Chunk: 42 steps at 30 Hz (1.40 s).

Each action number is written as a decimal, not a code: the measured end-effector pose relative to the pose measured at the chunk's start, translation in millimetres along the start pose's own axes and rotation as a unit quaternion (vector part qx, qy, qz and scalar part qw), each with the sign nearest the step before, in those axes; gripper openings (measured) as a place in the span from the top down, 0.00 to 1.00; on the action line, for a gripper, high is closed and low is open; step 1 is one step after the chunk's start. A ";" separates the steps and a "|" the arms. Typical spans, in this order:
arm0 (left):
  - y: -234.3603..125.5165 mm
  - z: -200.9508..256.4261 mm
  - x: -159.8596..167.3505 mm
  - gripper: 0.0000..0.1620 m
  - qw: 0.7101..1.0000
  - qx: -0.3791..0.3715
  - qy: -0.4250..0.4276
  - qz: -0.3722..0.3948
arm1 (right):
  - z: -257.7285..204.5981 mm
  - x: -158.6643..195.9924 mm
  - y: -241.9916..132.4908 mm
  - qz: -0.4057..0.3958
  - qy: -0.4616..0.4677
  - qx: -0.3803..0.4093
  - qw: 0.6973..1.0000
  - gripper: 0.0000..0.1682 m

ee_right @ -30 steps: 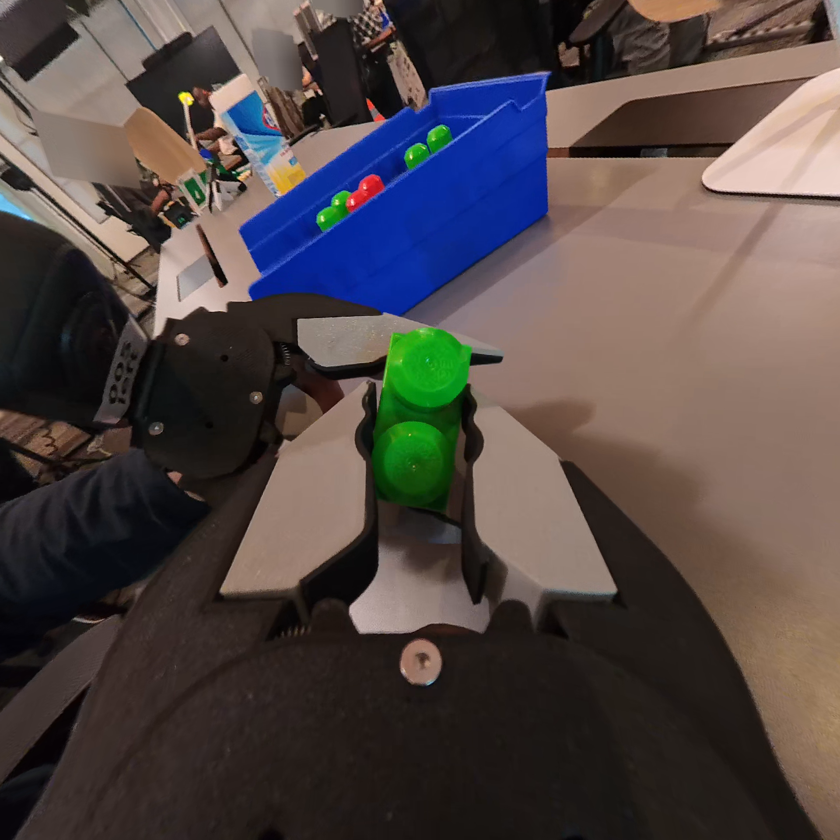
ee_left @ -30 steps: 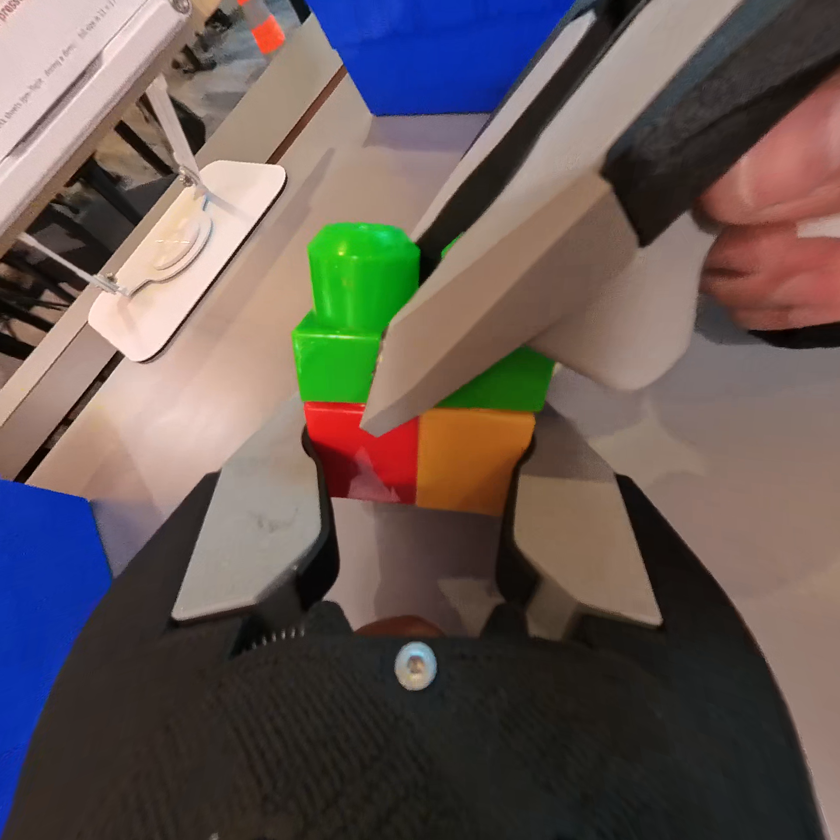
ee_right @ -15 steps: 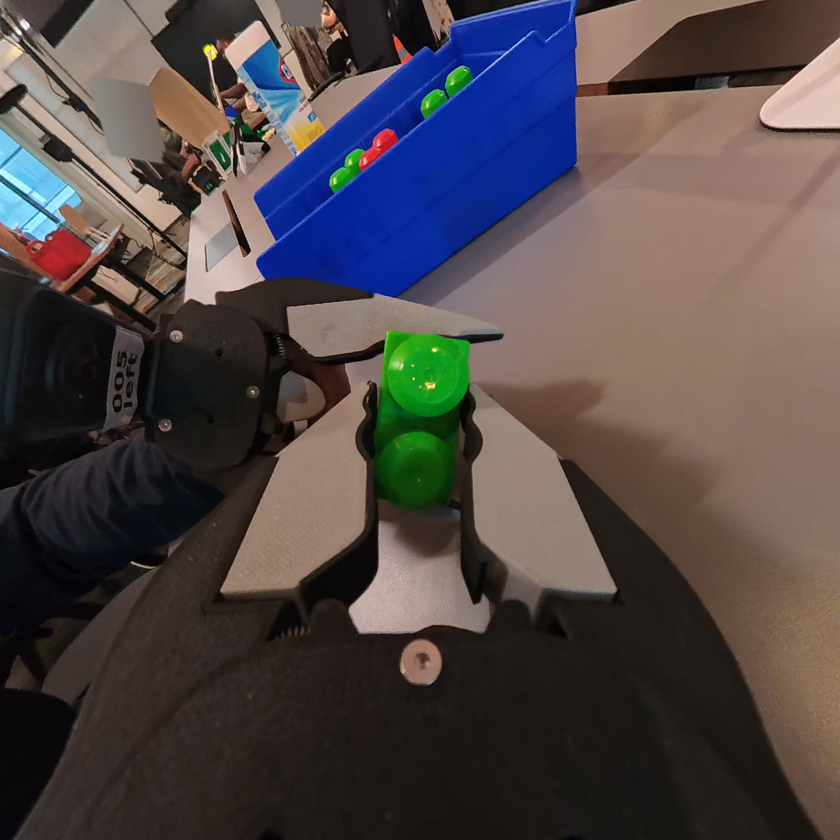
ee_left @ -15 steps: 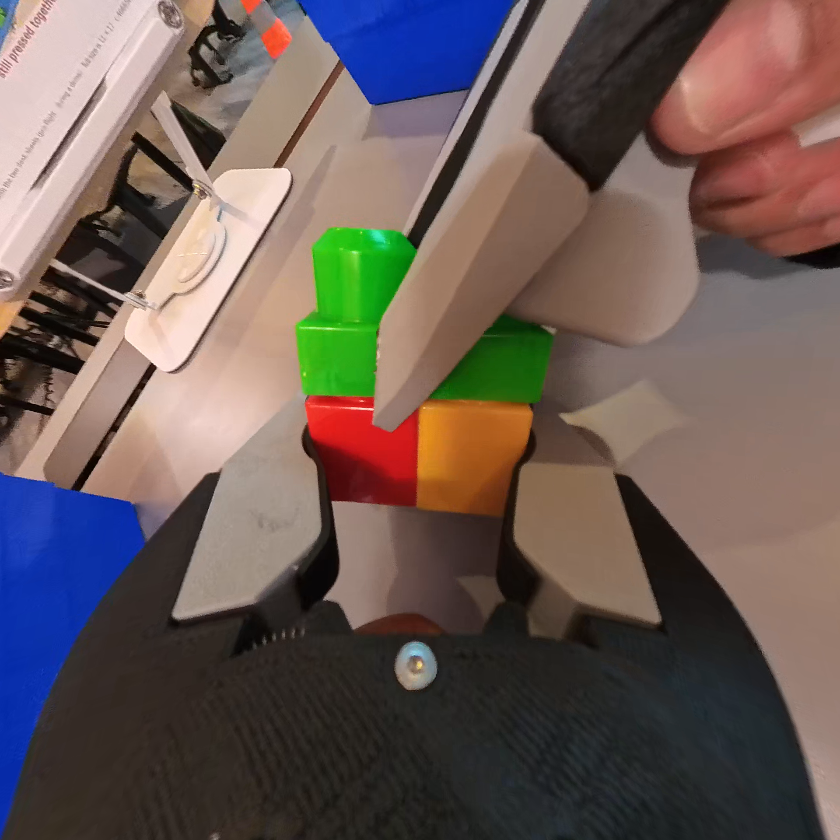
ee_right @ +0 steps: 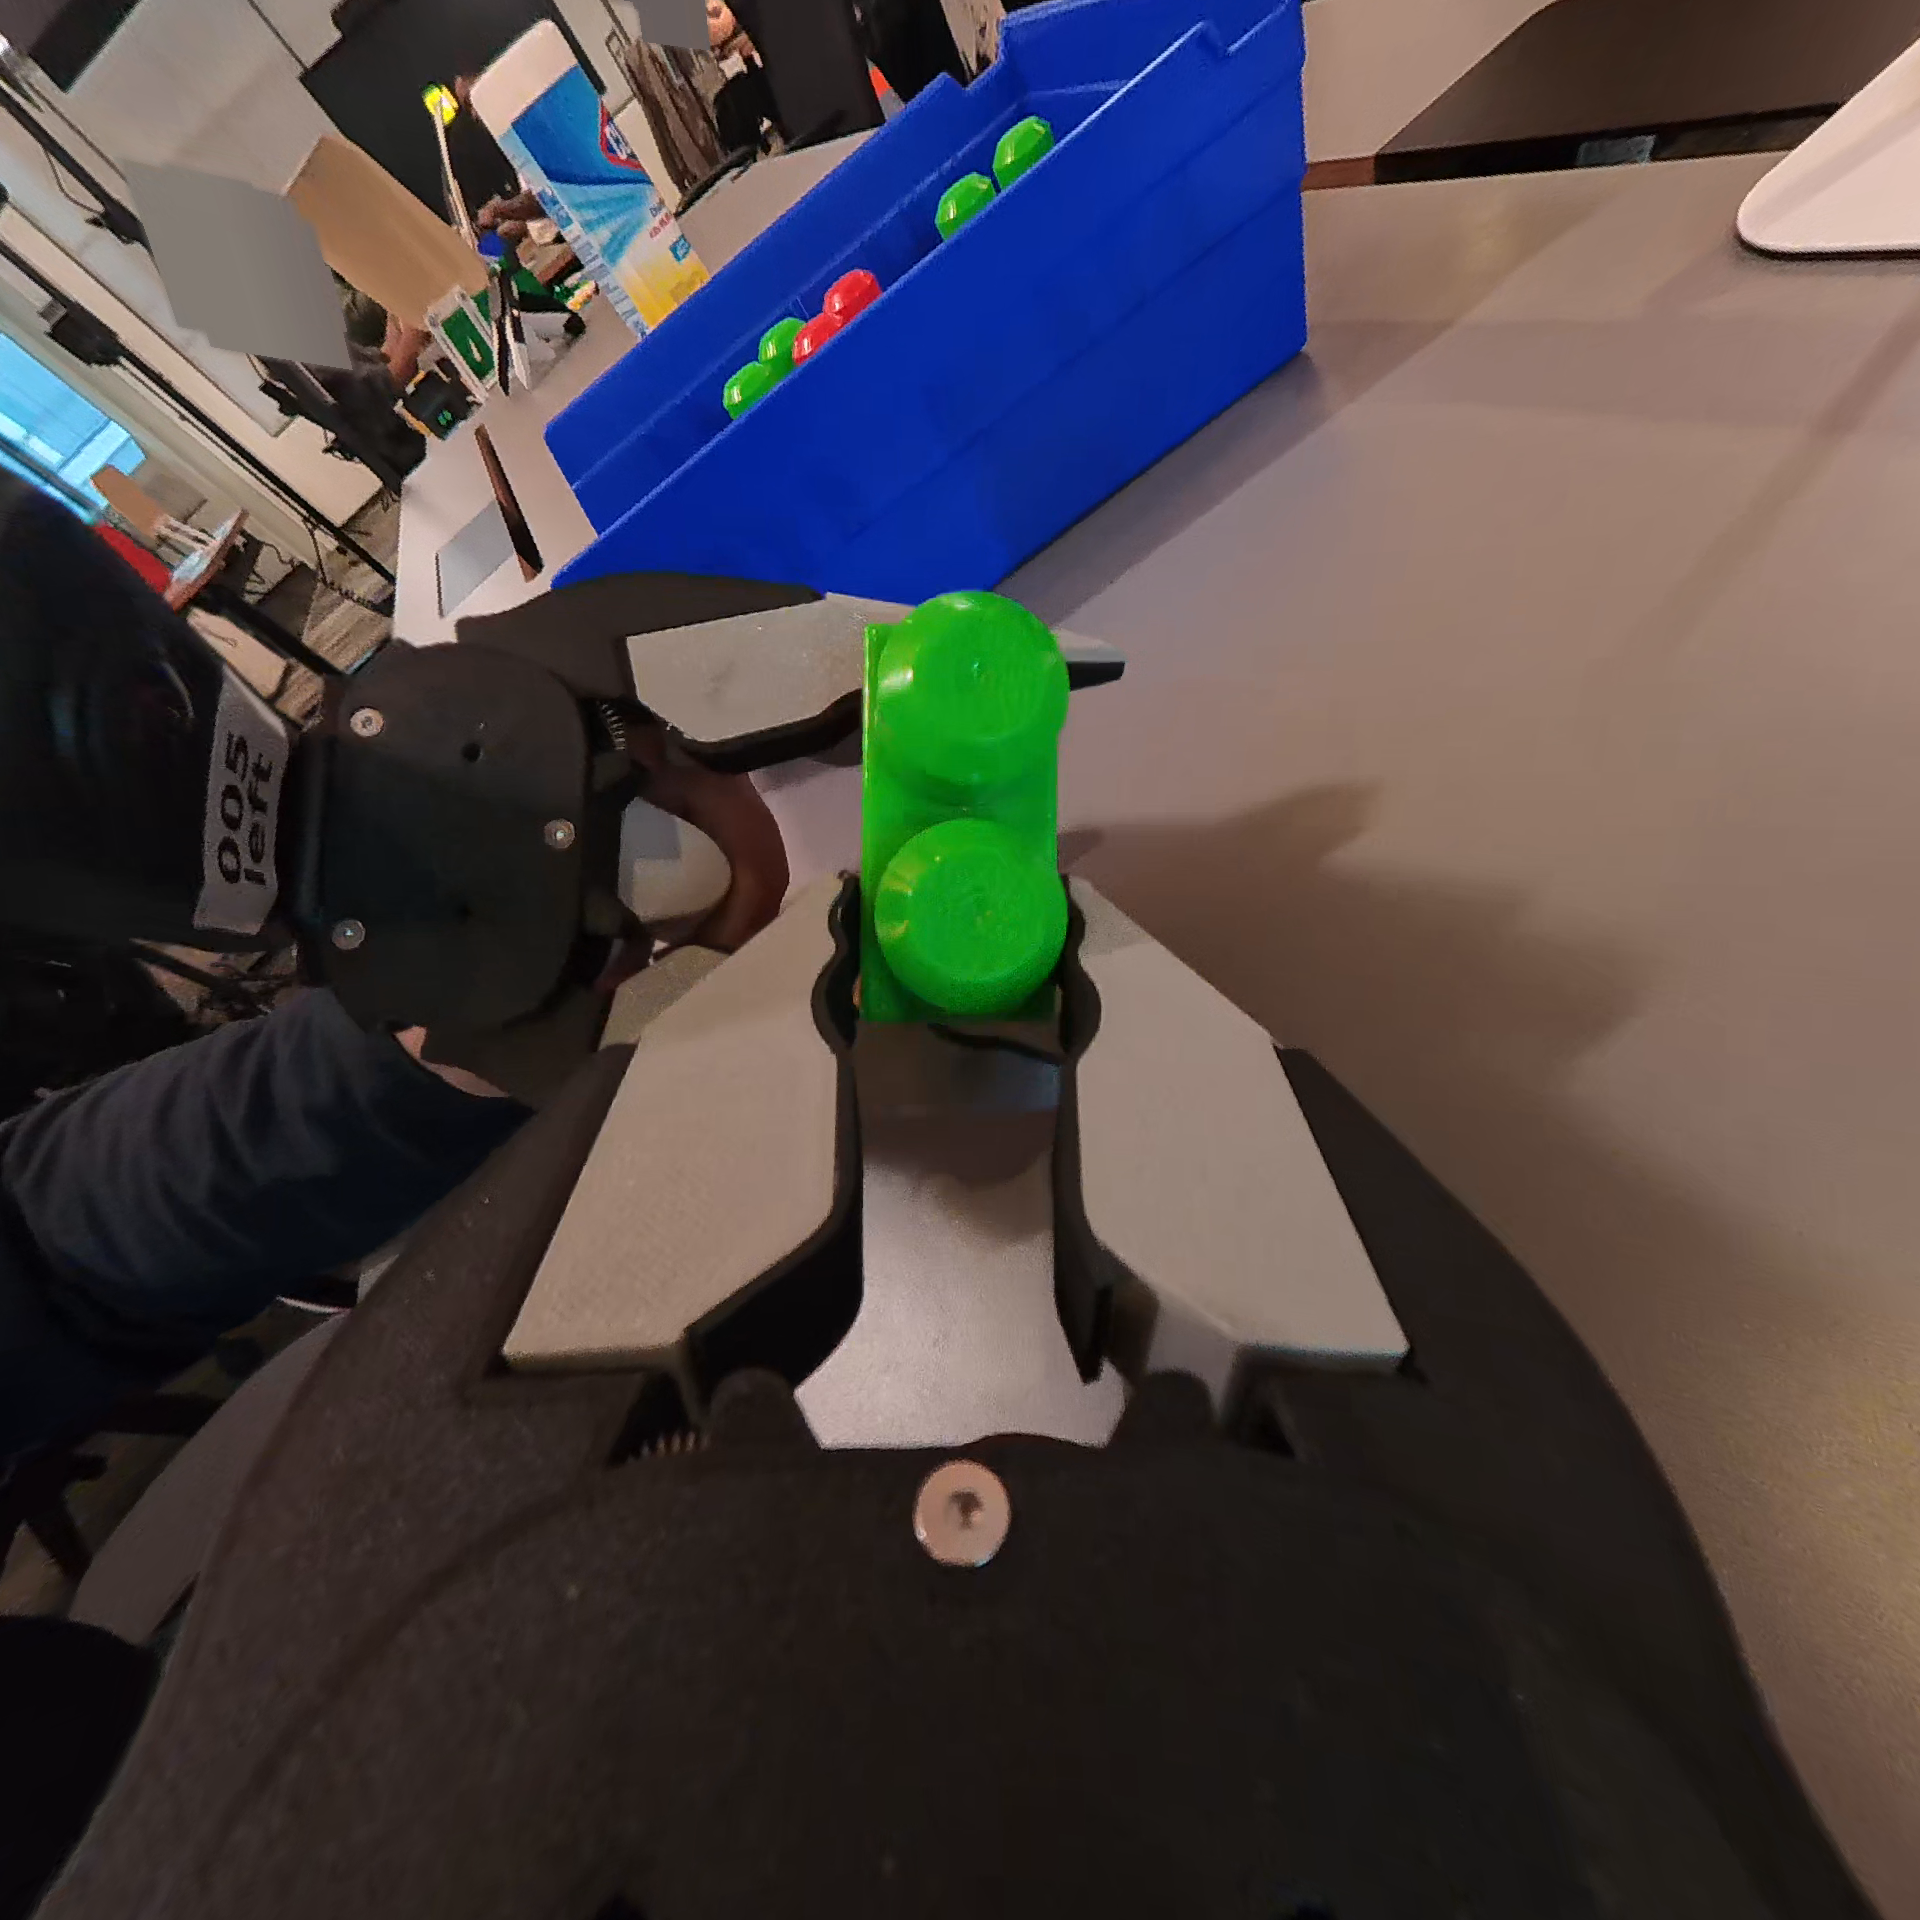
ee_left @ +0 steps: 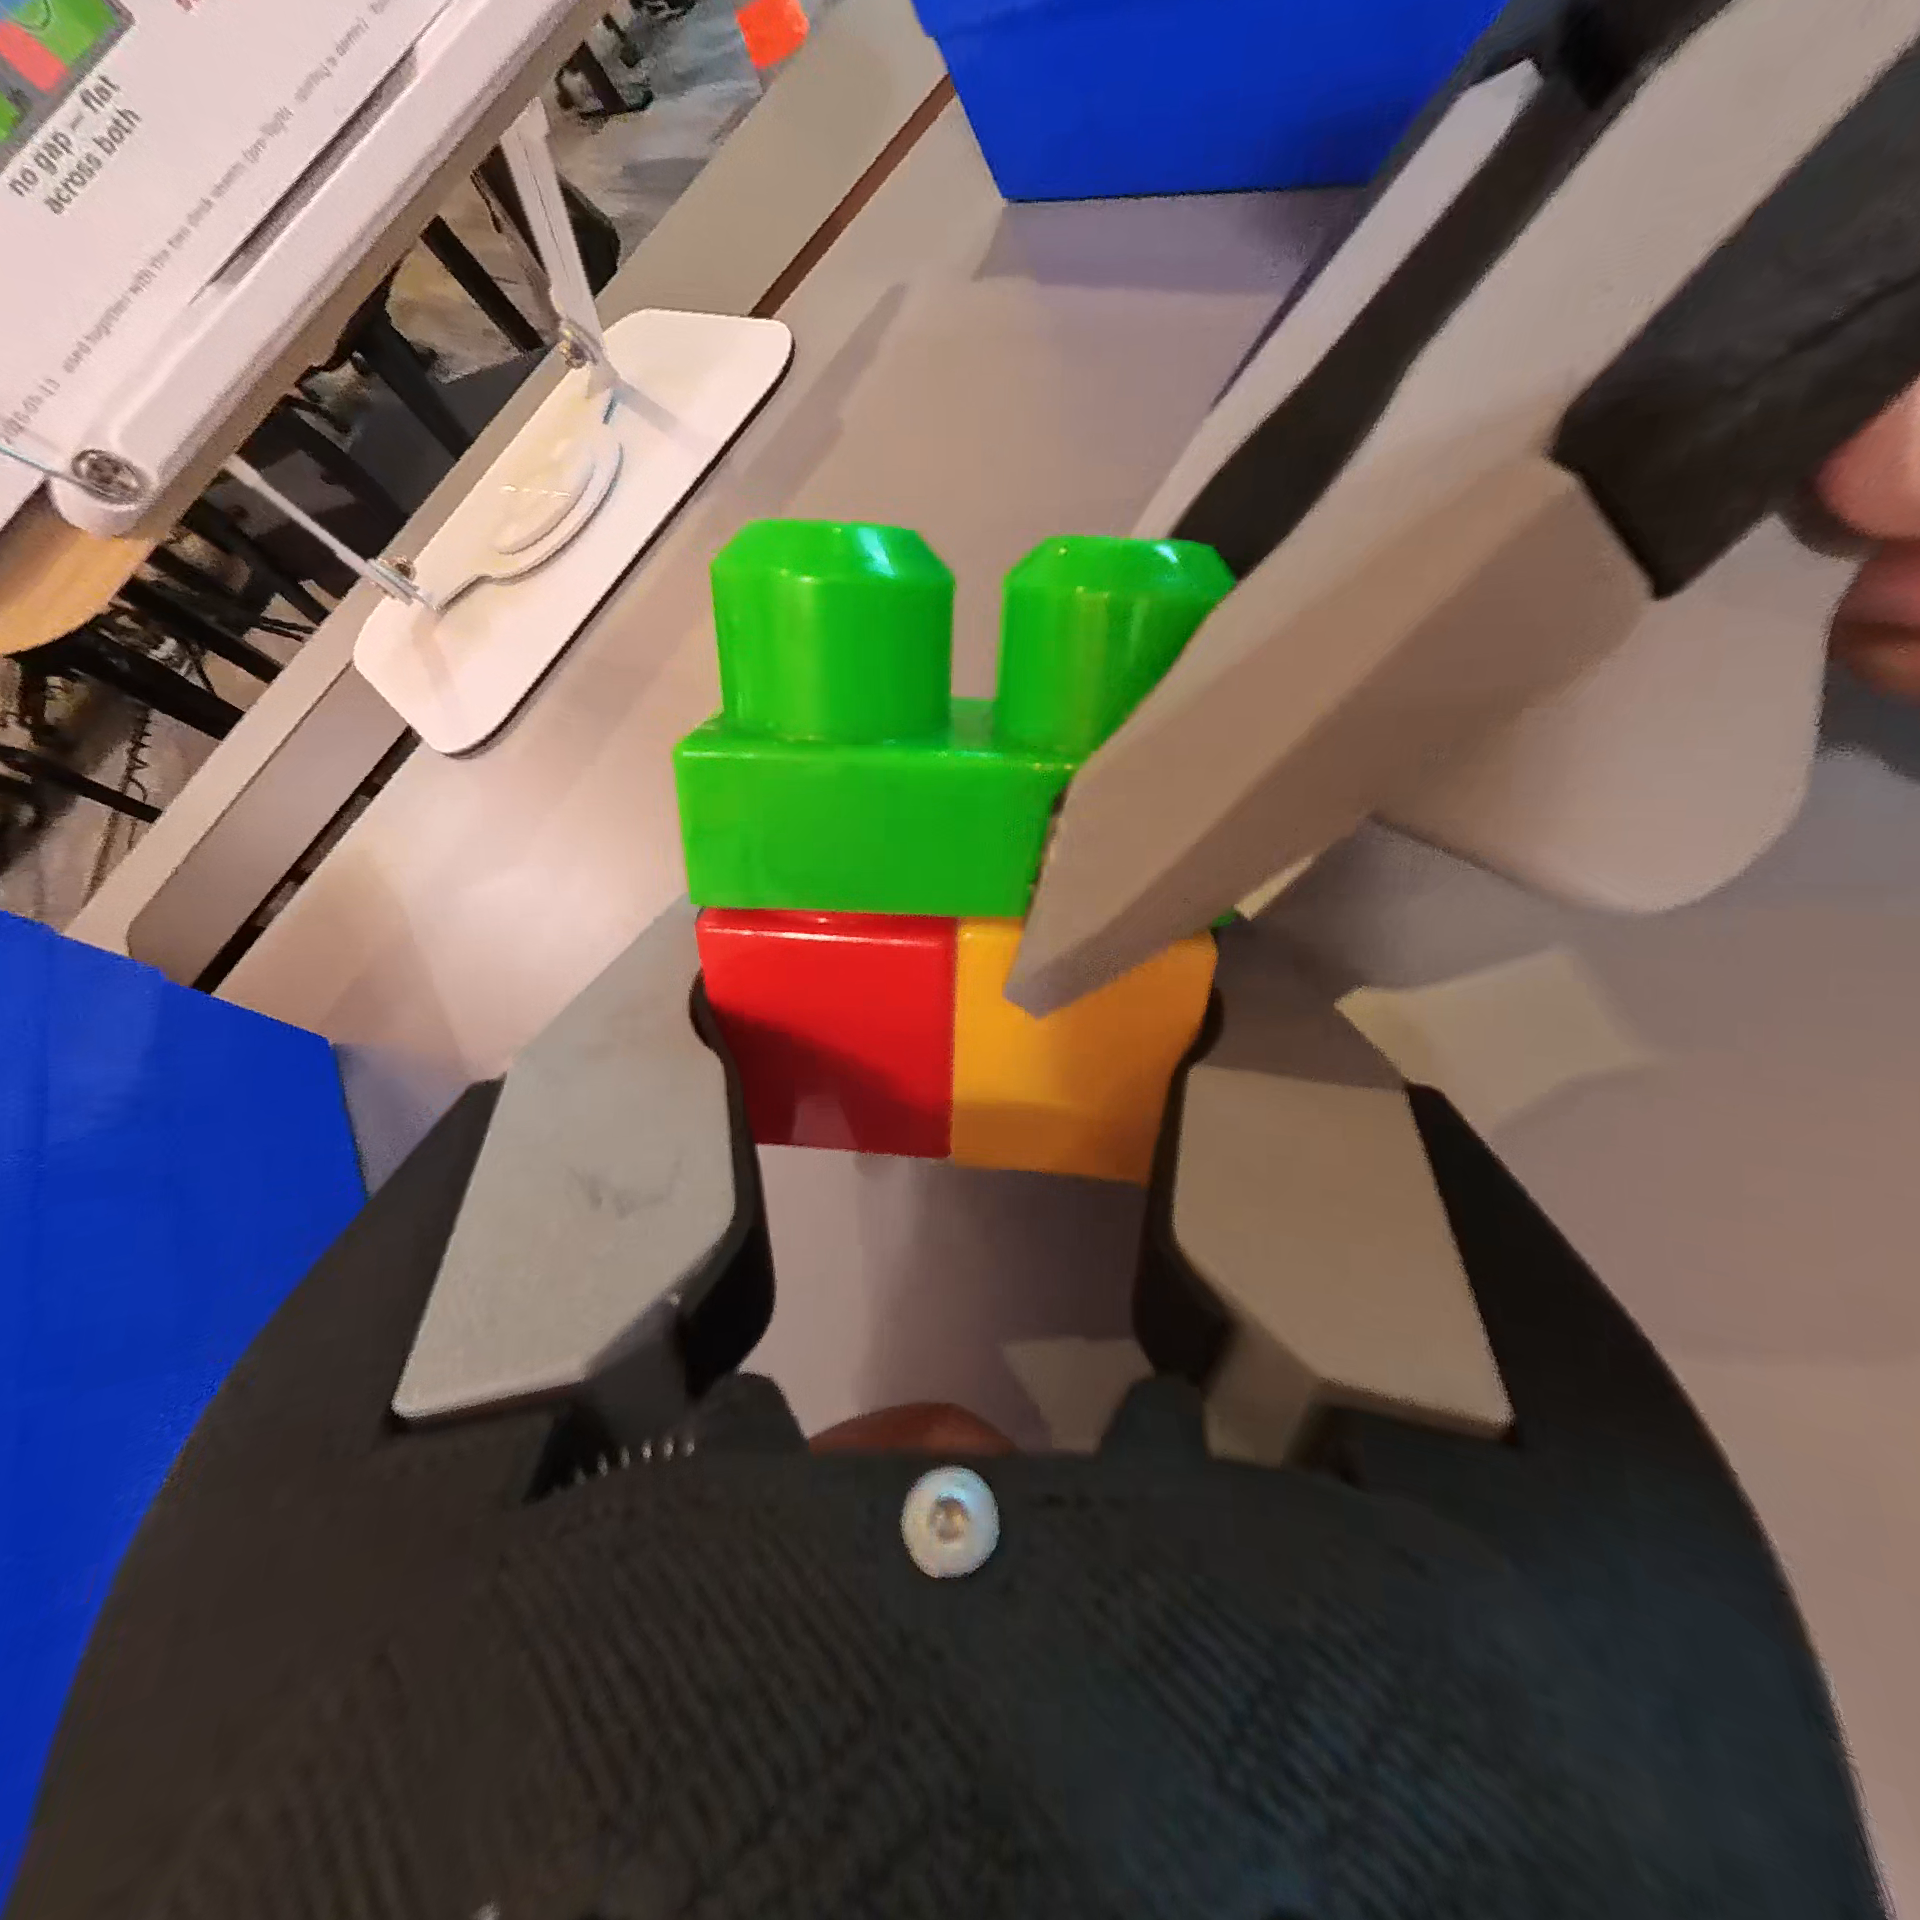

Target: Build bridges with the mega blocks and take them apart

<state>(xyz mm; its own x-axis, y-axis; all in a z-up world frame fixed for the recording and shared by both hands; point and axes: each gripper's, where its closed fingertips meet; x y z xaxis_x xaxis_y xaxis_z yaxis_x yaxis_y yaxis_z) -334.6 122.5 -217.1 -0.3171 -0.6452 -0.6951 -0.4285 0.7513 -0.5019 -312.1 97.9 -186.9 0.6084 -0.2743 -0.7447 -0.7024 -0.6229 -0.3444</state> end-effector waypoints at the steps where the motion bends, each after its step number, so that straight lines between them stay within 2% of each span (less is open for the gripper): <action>1: 0.2 0.4 0.4 0.47 1.000 0.001 0.001 0.000 | 0.3 0.4 0.3 -0.001 -0.003 0.003 1.000 0.79; 13: -8.1 10.0 -7.7 0.47 0.993 0.014 0.113 0.029 | -5.6 19.8 -10.7 -0.091 -0.020 -0.032 0.995 0.79; 18: -11.7 13.5 -12.2 0.47 0.991 0.026 0.119 0.049 | -8.6 22.6 -14.0 -0.104 -0.007 -0.058 0.993 0.79; 26: -13.2 8.7 -18.9 0.47 0.995 0.015 0.077 0.058 | -15.9 16.6 -7.6 -0.071 0.042 -0.097 0.992 0.79; 31: -12.5 10.0 -15.8 0.47 0.995 0.024 0.082 0.053 | -15.1 21.5 -2.9 -0.083 0.020 -0.075 0.994 0.78; 34: -11.1 13.7 -12.3 0.47 0.992 0.026 0.112 0.044 | -12.2 31.2 -3.2 -0.116 0.008 -0.064 0.991 0.78; 42: -15.5 13.7 -19.6 0.47 0.987 0.004 0.150 0.055 | -15.5 33.3 -9.7 -0.133 -0.011 -0.066 0.989 0.79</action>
Point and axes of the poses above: each gripper's, where its closed fingertips meet, y out along the fingers, x out of its underside, z = x × y across the jaws, and after that the axes turned 8 degrees about y, right-handed
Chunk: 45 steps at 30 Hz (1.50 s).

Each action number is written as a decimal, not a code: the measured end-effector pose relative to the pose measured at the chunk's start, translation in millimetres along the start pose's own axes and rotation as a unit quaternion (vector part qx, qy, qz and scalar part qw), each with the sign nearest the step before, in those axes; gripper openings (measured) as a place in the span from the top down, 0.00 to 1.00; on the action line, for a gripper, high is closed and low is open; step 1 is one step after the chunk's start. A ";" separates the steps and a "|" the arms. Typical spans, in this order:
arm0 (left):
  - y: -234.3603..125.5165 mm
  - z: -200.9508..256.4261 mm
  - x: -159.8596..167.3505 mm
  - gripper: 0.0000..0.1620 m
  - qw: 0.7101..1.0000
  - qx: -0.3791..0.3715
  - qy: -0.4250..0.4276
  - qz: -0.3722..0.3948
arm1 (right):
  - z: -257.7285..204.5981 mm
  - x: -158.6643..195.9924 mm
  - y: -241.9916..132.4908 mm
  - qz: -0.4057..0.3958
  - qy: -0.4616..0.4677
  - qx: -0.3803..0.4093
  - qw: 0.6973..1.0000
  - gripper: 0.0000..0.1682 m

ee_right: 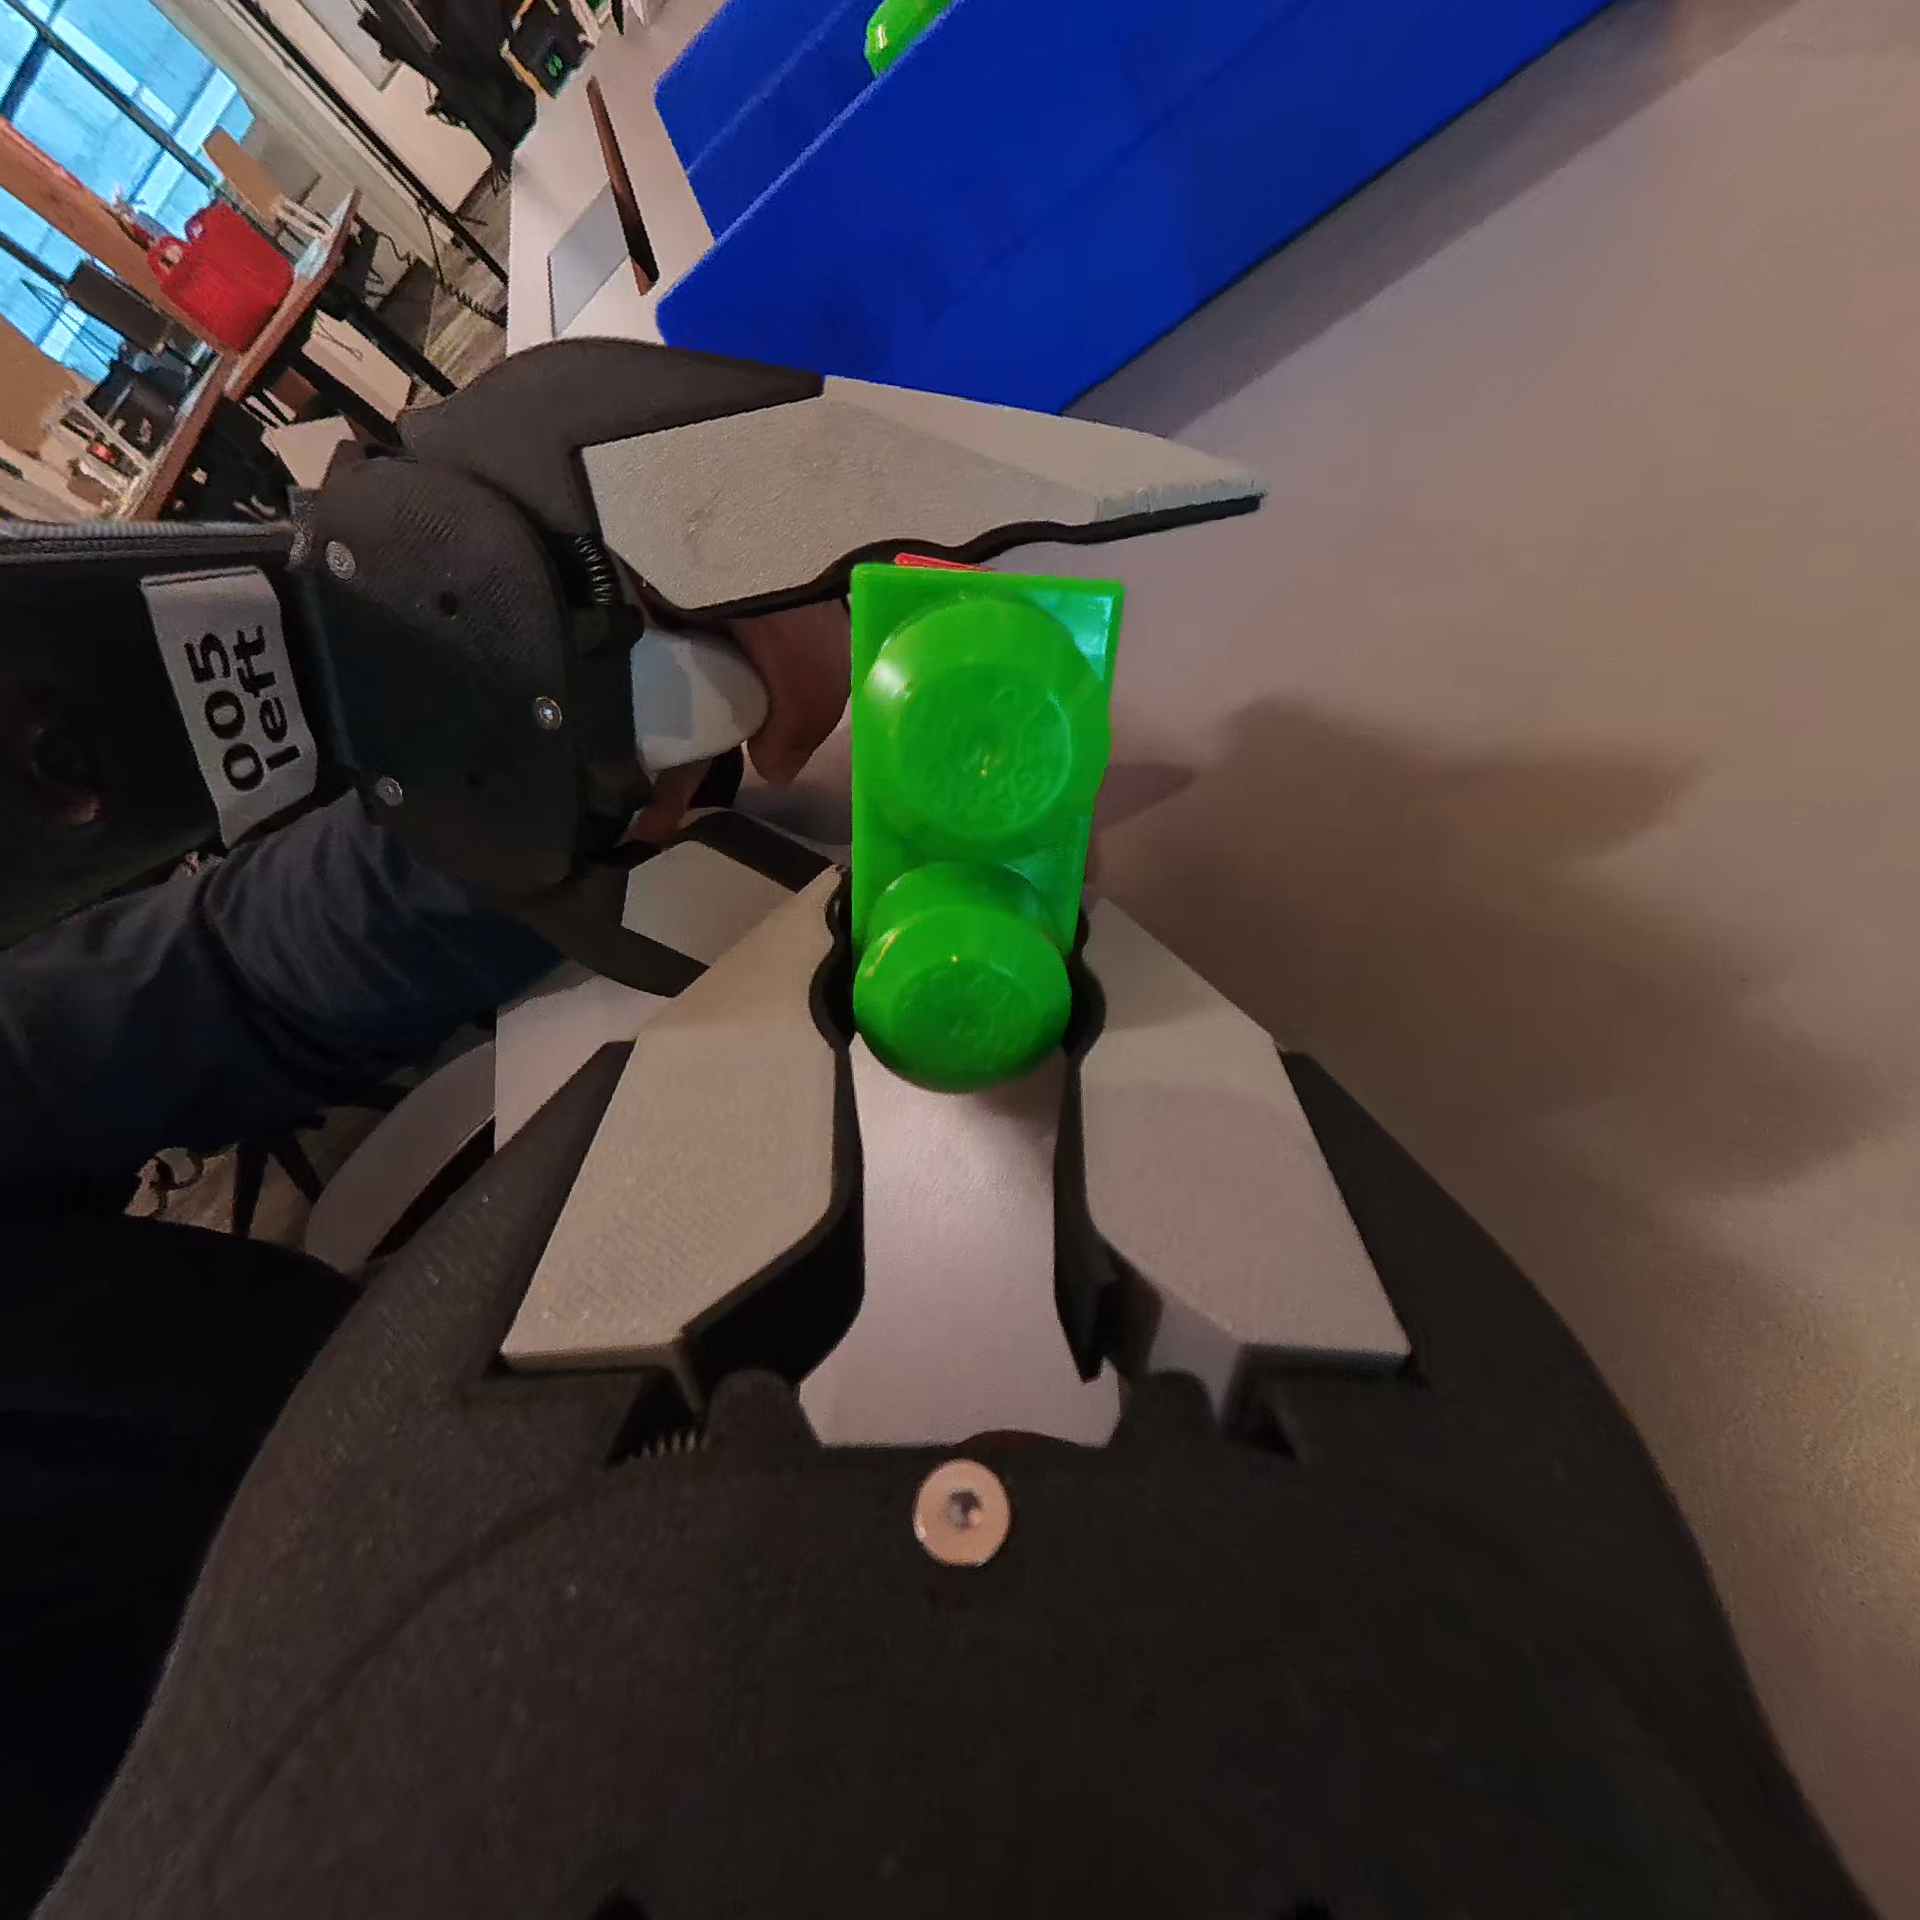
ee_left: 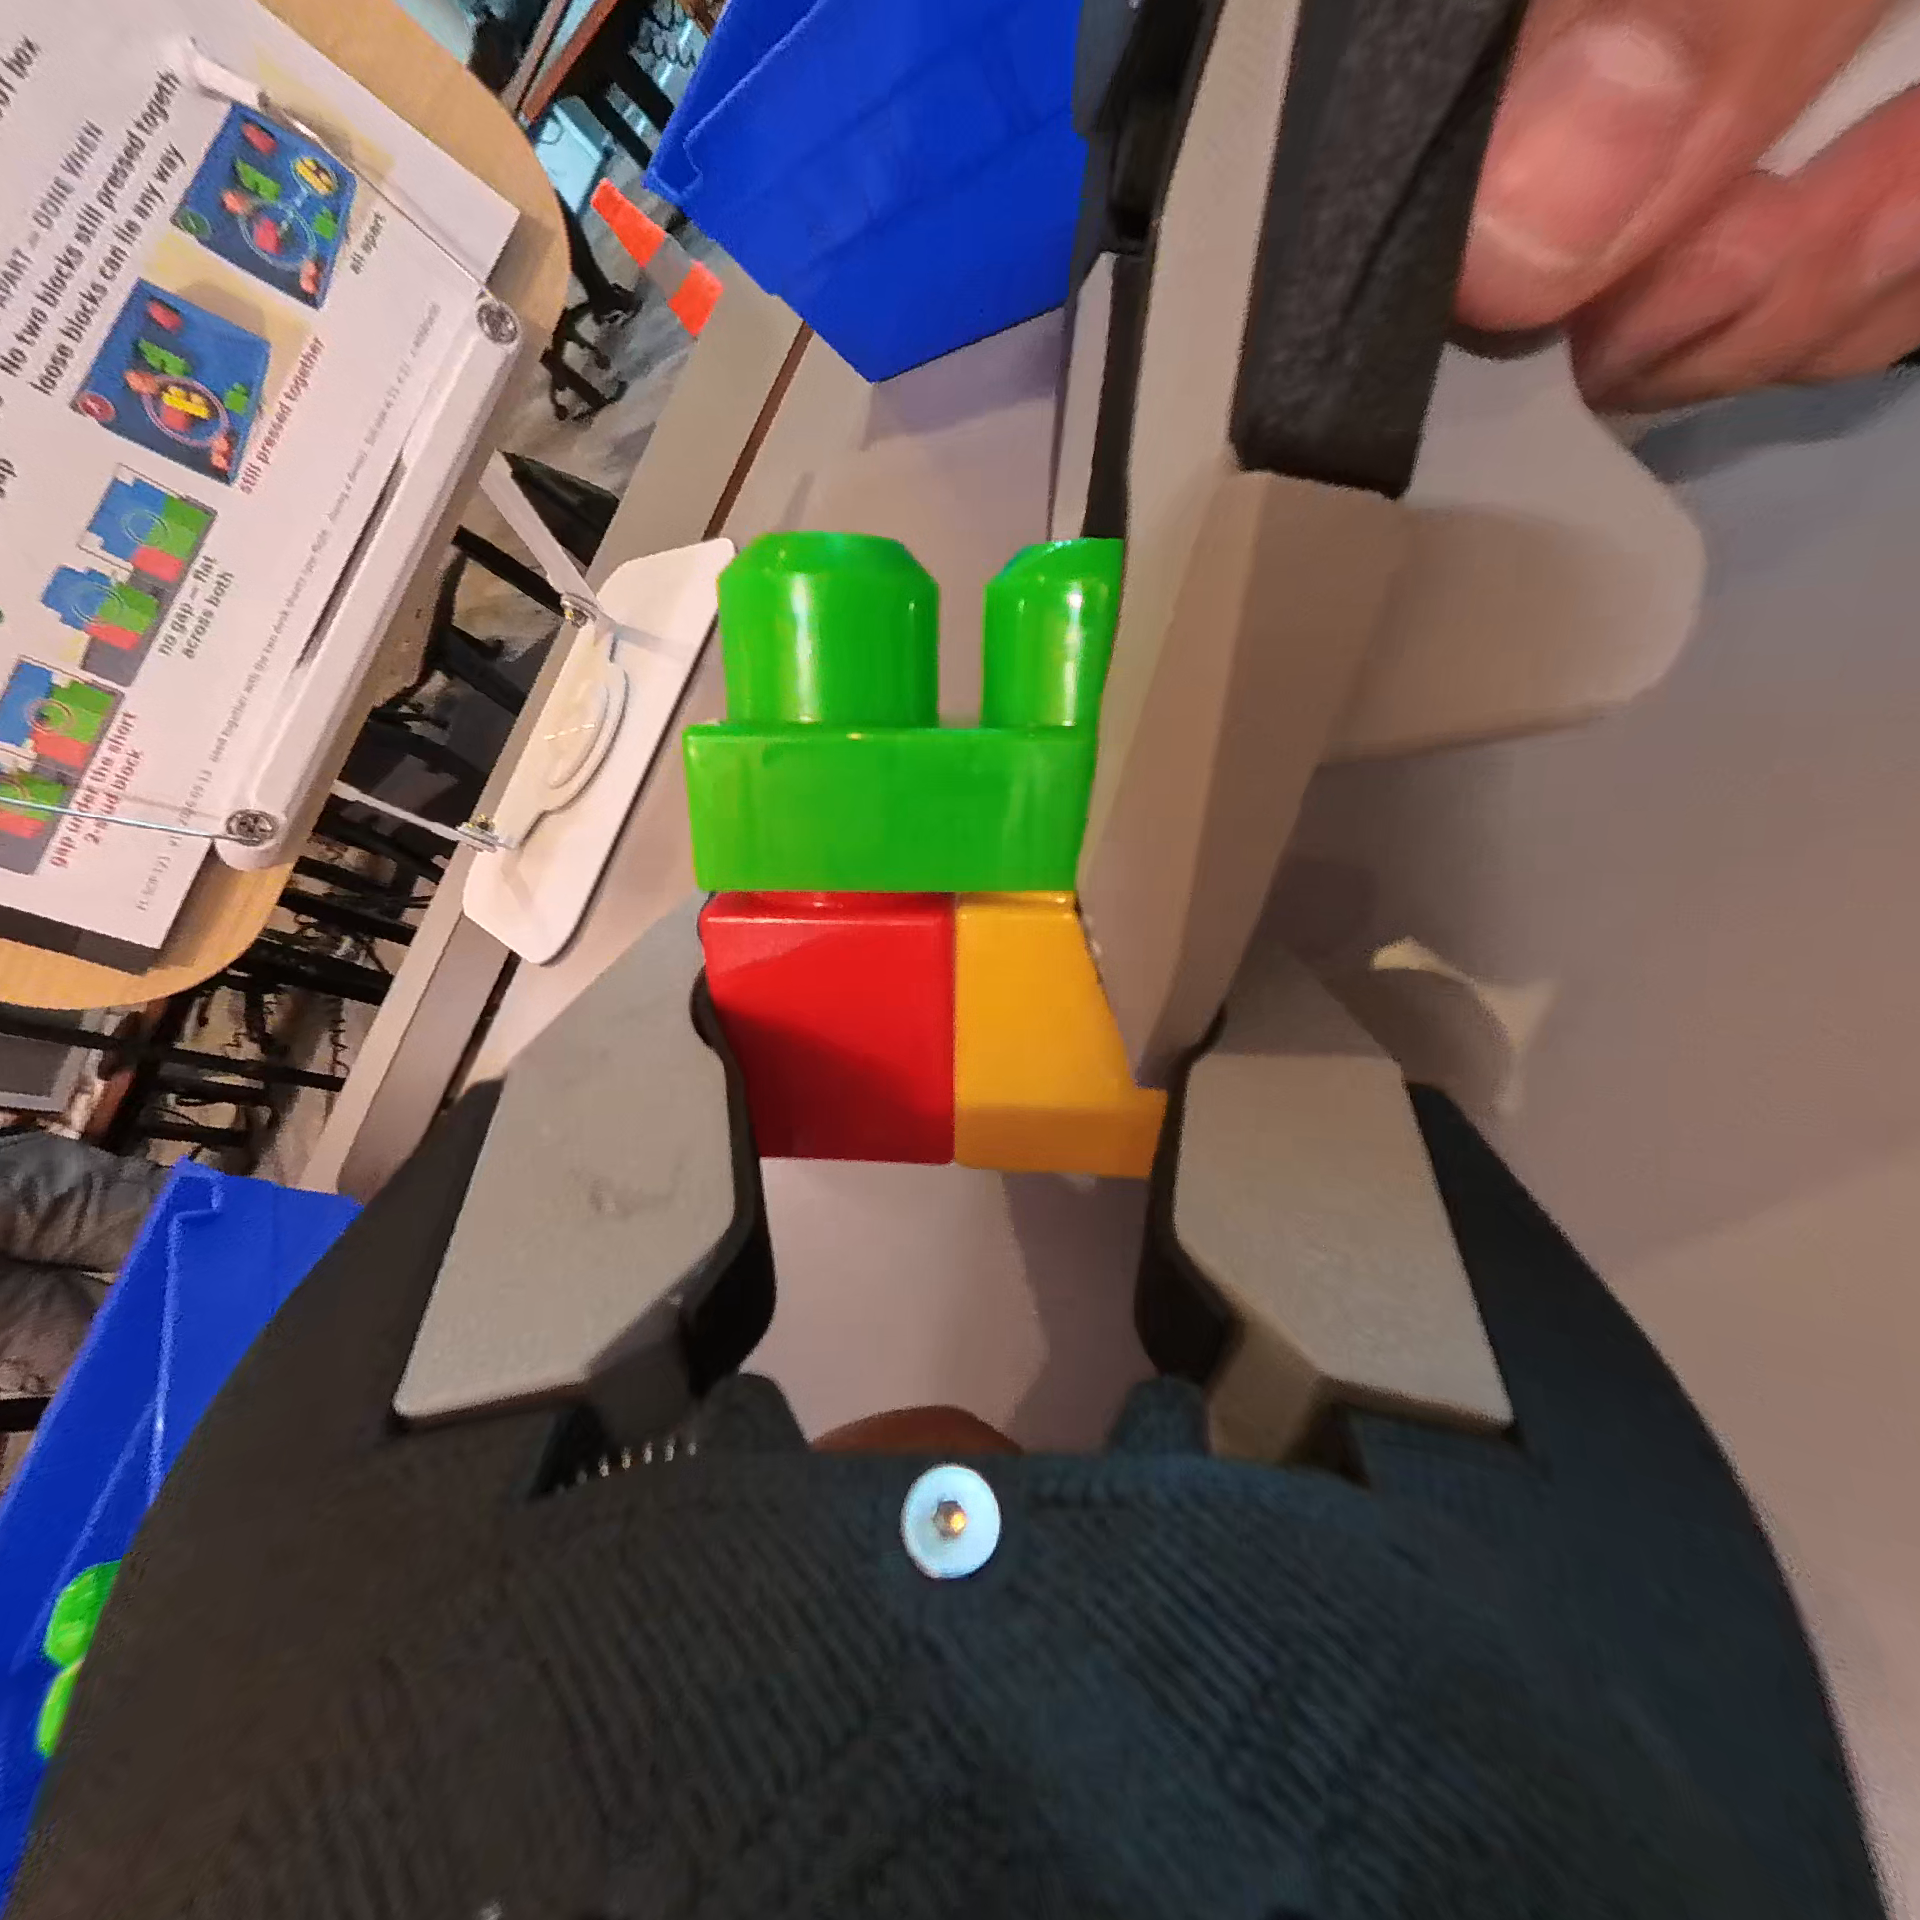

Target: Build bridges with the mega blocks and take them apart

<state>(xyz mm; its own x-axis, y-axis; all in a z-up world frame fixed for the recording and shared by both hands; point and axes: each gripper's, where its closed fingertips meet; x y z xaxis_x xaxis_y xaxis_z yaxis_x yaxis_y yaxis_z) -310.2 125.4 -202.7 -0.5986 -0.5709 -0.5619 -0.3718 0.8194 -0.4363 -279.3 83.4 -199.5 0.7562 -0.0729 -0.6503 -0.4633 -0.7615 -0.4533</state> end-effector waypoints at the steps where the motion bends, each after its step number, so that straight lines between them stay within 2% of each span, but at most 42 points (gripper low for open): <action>1: 0.0 0.0 -0.4 0.47 1.000 -0.003 0.005 0.000 | -0.1 0.7 -0.4 -0.002 -0.001 -0.001 1.000 0.79; 5: 0.5 -4.4 0.0 0.47 1.000 -0.023 0.007 -0.007 | 1.3 -2.7 -1.2 0.007 -0.008 0.004 1.000 0.79; 7: 0.0 -9.0 0.7 0.47 0.999 -0.027 -0.025 -0.004 | 0.9 -12.8 -2.1 0.044 -0.010 0.007 0.999 0.79; 10: -1.7 -6.8 -2.9 0.47 0.994 0.020 -0.106 0.035 | -4.9 -29.7 -5.0 0.104 0.001 -0.012 0.994 0.77; 13: -0.6 -1.6 -3.6 0.47 0.992 0.039 -0.112 0.040 | -3.3 -41.1 -8.1 0.147 0.002 0.000 0.989 0.78; 20: 6.2 16.1 -8.5 0.47 0.997 0.046 -0.064 0.016 | 6.2 -42.8 -7.2 0.162 0.026 0.014 0.986 0.77; 24: 7.5 16.9 -7.3 0.46 0.996 0.049 -0.071 0.012 | 8.5 -42.4 -7.0 0.160 0.023 0.029 0.986 0.78; 30: 8.4 12.0 -10.5 0.47 0.995 0.036 -0.087 0.018 | 8.4 -49.4 -10.7 0.201 0.048 0.020 0.978 0.79; 36: 9.6 8.4 -16.4 0.47 0.993 0.020 -0.116 0.023 | 7.3 -56.4 -17.4 0.234 0.031 0.041 0.971 0.80; 41: 12.2 10.0 -11.7 0.47 0.992 0.023 -0.122 0.010 | 10.4 -55.9 -15.4 0.231 0.009 0.076 0.970 0.80; 45: 12.6 11.1 -6.8 0.47 0.994 0.024 -0.108 -0.004 | 12.4 -53.2 -12.4 0.212 0.016 0.068 0.975 0.80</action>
Point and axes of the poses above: each gripper's, where its closed fingertips meet, y out along the fingers, x out of its underside, z = x × y across the jaws, and after that the axes turned 8 degrees about y, right-handed
